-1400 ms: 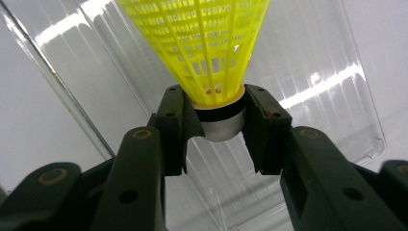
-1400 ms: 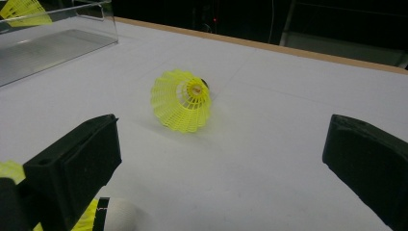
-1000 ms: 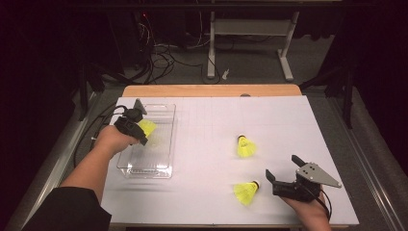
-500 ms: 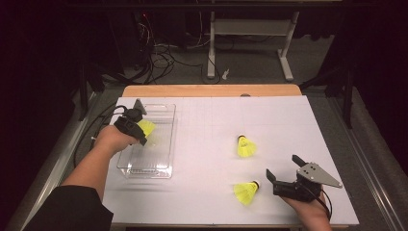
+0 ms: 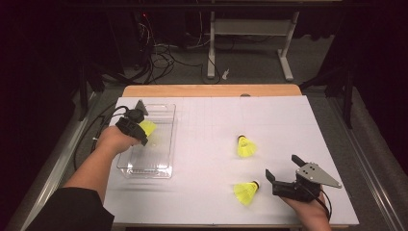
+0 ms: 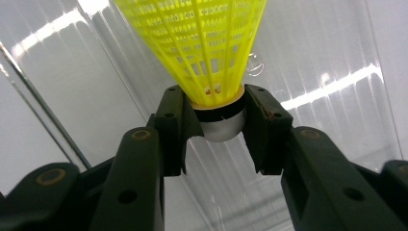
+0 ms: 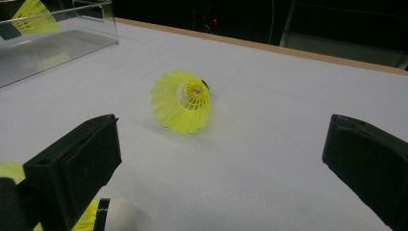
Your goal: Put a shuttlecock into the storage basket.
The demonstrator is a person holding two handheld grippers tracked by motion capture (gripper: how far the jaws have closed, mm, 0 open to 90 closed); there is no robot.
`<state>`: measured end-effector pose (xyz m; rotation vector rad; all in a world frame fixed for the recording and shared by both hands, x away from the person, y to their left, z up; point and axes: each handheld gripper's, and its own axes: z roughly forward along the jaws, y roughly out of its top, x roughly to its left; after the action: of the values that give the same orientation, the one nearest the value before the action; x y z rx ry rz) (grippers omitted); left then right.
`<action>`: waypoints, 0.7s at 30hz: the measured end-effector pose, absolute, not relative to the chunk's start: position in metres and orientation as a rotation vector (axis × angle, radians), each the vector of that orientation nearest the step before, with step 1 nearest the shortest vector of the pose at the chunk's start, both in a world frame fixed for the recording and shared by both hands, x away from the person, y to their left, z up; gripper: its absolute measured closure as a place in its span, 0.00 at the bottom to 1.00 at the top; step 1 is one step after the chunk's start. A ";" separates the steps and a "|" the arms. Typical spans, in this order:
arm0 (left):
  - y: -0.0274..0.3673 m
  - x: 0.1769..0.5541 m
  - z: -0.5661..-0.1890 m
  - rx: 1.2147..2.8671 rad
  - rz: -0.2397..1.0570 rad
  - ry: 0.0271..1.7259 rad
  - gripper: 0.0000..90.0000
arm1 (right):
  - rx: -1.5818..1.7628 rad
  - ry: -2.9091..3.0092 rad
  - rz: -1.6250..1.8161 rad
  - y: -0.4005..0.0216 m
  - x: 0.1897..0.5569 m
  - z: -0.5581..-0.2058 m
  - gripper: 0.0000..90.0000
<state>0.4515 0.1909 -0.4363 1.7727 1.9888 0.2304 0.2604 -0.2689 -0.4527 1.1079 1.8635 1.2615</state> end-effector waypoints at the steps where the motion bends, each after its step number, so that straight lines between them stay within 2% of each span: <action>1: 0.191 0.451 -0.436 1.786 0.232 1.982 0.70 | 1.108 1.865 1.264 -0.269 0.261 -0.453 0.01; 7: 0.194 0.452 -0.432 1.777 0.181 1.977 0.68 | 1.105 1.863 1.267 -0.270 0.261 -0.453 0.01; 8: 0.194 0.452 -0.432 1.777 0.181 1.977 0.59 | 1.107 1.861 1.268 -0.270 0.261 -0.453 0.01; 9: 0.191 0.453 -0.430 1.709 0.162 1.988 0.53 | 1.109 1.861 1.268 -0.271 0.261 -0.453 0.01; 10: 0.191 0.453 -0.430 1.709 0.162 1.988 0.49 | 1.109 1.861 1.268 -0.271 0.261 -0.453 0.01; 11: 0.192 0.451 -0.427 1.765 0.123 1.962 0.49 | 1.111 1.860 1.269 -0.271 0.261 -0.453 0.01; 12: 0.190 0.451 -0.426 1.736 0.128 1.969 0.41 | 1.110 1.860 1.267 -0.271 0.261 -0.453 0.01; 15: 0.187 0.447 -0.422 1.731 0.121 1.959 0.34 | 1.113 1.860 1.267 -0.271 0.261 -0.453 0.01; 16: 0.191 0.445 -0.416 1.801 0.081 1.906 0.34 | 1.113 1.860 1.267 -0.271 0.261 -0.453 0.01; 21: 0.196 0.443 -0.401 1.735 0.068 1.904 0.26 | 1.105 1.864 1.261 -0.270 0.261 -0.453 0.01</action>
<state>0.4430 0.1962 -0.4005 1.7352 1.9036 0.0683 0.2615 -0.2697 -0.4526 1.1050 1.8641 1.2608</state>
